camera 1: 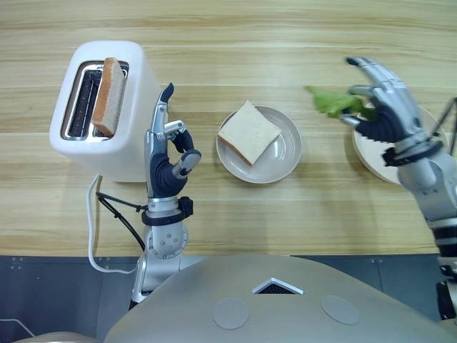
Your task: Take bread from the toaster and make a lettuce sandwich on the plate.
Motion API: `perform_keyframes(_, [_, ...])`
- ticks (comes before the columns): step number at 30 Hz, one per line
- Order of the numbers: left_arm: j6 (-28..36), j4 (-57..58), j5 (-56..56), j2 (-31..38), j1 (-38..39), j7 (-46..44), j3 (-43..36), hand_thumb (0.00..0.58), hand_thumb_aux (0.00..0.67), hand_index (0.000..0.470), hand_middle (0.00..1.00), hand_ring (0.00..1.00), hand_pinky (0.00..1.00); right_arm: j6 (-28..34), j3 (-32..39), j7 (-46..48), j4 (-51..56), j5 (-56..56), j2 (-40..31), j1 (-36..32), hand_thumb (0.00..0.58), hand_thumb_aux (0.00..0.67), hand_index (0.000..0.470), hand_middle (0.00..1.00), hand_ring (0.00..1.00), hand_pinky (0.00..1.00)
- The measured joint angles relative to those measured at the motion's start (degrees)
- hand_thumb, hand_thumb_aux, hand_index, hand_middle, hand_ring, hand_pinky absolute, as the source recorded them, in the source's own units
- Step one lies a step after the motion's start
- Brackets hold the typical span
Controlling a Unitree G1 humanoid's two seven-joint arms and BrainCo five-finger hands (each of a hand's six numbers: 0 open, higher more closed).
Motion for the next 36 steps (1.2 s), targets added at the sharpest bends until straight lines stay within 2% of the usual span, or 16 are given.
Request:
perform_keyframes(3, [-2.61,-2.19,3.30,-0.34,1.16,2.33,-0.04,0.000,0.000,0.000,0.71,0.71,0.71,-0.48,4.79,3.91,2.82,-2.07,4.62,-4.62,0.580,0.670,0.470,0.00,0.00,0.00])
perform_keyframes(8, [-3.47,-1.25,3.06,-0.38,1.33,2.77,1.10,0.000,0.000,0.000,0.68,0.68,0.68,-3.00,11.77,6.76,9.75,-6.71,10.15,-7.95,0.580,0.670,0.470,0.00,0.00,0.00])
perform_keyframes(14, [-3.66,1.32,2.44,-0.61,1.06,2.56,1.17,0.000,0.000,0.000,0.67,0.67,0.67,-6.17,16.53,8.99,19.67,-9.51,13.25,-13.12,0.580,0.670,0.470,0.00,0.00,0.00])
perform_keyframes(20, [-4.15,3.37,2.15,-1.08,0.82,2.53,-0.10,0.000,0.000,0.000,0.66,0.66,0.66,-6.73,16.56,9.91,20.39,-9.38,14.97,-16.67,0.580,0.670,0.470,0.00,0.00,0.00])
perform_keyframes(26, [-4.44,3.44,2.20,-1.31,1.16,2.69,-0.56,0.000,0.000,0.000,0.67,0.67,0.67,-5.57,12.39,12.85,11.89,-7.62,12.90,-16.80,0.580,0.670,0.470,0.00,0.00,0.00])
perform_keyframes(30, [-4.48,3.48,2.21,-1.37,1.67,2.71,-0.85,0.000,0.000,0.000,0.67,0.67,0.67,-4.67,11.40,13.59,9.97,-6.97,13.10,-16.80,0.580,0.670,0.470,0.00,0.00,0.00])
perform_keyframes(34, [-4.53,3.94,2.18,-1.40,1.88,2.72,-0.82,0.000,0.000,0.000,0.67,0.67,0.67,-4.61,13.17,11.91,16.80,-9.11,15.85,-18.09,0.580,0.670,0.470,0.00,0.00,0.00])
perform_keyframes(36, [-4.59,4.54,2.11,-1.38,1.83,2.72,-0.71,0.000,0.000,0.000,0.67,0.67,0.67,-4.94,15.10,9.99,23.48,-11.16,17.69,-20.10,0.580,0.670,0.470,0.00,0.00,0.00])
